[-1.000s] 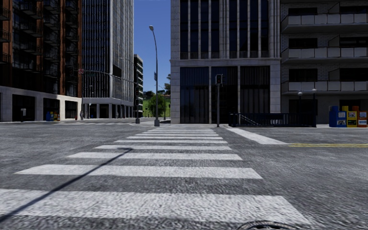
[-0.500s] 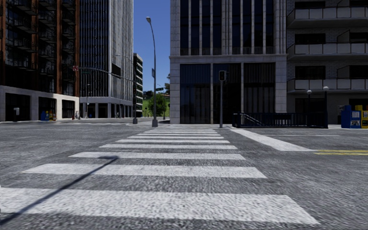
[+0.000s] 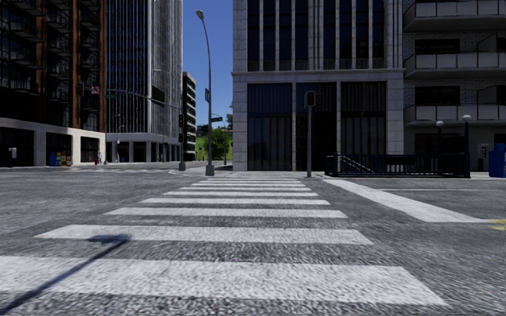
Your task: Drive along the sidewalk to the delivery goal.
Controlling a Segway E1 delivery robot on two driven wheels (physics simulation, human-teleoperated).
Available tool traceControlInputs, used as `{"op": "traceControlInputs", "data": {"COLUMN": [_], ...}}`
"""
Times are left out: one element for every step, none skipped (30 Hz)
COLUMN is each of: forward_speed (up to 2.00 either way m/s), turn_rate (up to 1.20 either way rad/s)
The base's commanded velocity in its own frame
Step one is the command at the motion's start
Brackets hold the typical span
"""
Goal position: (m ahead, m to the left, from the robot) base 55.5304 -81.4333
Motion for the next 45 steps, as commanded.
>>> {"op": "traceControlInputs", "data": {"forward_speed": [1.95,1.95,1.95,1.95,1.95,1.95,1.95,1.95,1.95,1.95,1.95,1.95,1.95,1.95,1.95,1.95,1.95,1.95,1.95,1.95,1.95,1.95,1.95,1.95,1.95,1.95,1.95,1.95,1.95,1.95,1.95,1.95,1.95,1.95,1.95,1.95,1.95,1.95,1.95,1.95,1.95,1.95,1.95,1.95,1.95], "turn_rate": [0.2,0.22,0.25,0.26,0.27,0.3,0.3,0.31,0.26,0.08,0.0,0.0,0.0,0.0,0.0,0.0,0.0,0.0,0.0,0.0,0.0,0.0,0.0,0.0,0.0,0.0,0.0,0.0,0.0,0.0,0.0,0.0,0.0,0.0,0.0,0.0,0.0,0.0,0.0,0.0,0.0,0.0,0.0,0.0,0.0]}}
